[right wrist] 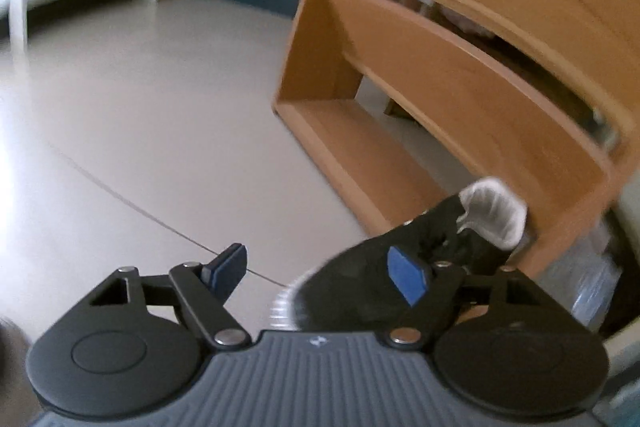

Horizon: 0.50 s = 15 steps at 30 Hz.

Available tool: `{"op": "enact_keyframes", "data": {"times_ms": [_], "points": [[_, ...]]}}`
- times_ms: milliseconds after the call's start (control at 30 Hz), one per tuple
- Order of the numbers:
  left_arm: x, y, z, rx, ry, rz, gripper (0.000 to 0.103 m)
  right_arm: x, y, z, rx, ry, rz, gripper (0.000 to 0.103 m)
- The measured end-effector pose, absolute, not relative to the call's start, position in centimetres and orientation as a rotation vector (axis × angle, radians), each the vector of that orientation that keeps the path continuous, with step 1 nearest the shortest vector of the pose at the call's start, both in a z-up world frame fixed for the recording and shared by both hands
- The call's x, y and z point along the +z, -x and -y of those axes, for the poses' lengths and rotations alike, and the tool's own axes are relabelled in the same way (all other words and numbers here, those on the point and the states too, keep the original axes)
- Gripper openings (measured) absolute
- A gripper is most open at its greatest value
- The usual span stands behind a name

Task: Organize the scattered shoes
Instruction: 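Withdraw the right tool from the shelf while the left tool approaches the other black sneaker, then close the left tool on the second black sneaker's white collar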

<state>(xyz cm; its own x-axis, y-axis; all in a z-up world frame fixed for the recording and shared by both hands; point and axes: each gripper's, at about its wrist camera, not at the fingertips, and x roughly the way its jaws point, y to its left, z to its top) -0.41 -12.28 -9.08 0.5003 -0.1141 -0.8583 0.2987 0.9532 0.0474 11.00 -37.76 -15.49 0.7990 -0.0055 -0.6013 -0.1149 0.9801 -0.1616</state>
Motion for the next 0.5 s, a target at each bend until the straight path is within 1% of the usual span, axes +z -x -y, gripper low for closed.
{"op": "enact_keyframes", "data": {"times_ms": [67, 233, 300, 333, 367, 400, 467, 500], "points": [[-10.6, 0.8, 12.4, -0.280, -0.224, -1.027, 0.103, -14.9, -10.2, 38.1, 0.084, 0.072, -0.647, 0.081], [-14.7, 0.3, 12.5, -0.330, -0.192, -0.998, 0.103, -13.0, -5.6, 37.5, 0.176, -0.086, -0.591, 0.082], [-15.7, -0.4, 12.6, -0.317, -0.186, -0.985, 0.103, -11.5, -4.3, 37.7, 0.230, -0.181, -0.548, 0.085], [-16.4, -0.9, 12.5, -0.303, -0.185, -0.980, 0.103, -11.2, -3.8, 37.5, 0.245, -0.220, -0.532, 0.091], [-17.4, -1.6, 12.3, -0.267, -0.182, -0.990, 0.100, -10.9, -3.5, 37.6, 0.253, -0.261, -0.520, 0.095], [-18.1, -2.2, 12.0, -0.240, -0.170, -1.002, 0.096, -10.5, -3.2, 38.0, 0.252, -0.314, -0.514, 0.095], [-19.1, -3.3, 11.3, -0.205, -0.135, -1.028, 0.071, -9.9, -2.9, 39.0, 0.246, -0.394, -0.517, 0.095], [-19.6, -3.8, 11.0, -0.193, -0.113, -1.041, 0.069, -9.5, -2.7, 39.5, 0.237, -0.440, -0.521, 0.095]]}}
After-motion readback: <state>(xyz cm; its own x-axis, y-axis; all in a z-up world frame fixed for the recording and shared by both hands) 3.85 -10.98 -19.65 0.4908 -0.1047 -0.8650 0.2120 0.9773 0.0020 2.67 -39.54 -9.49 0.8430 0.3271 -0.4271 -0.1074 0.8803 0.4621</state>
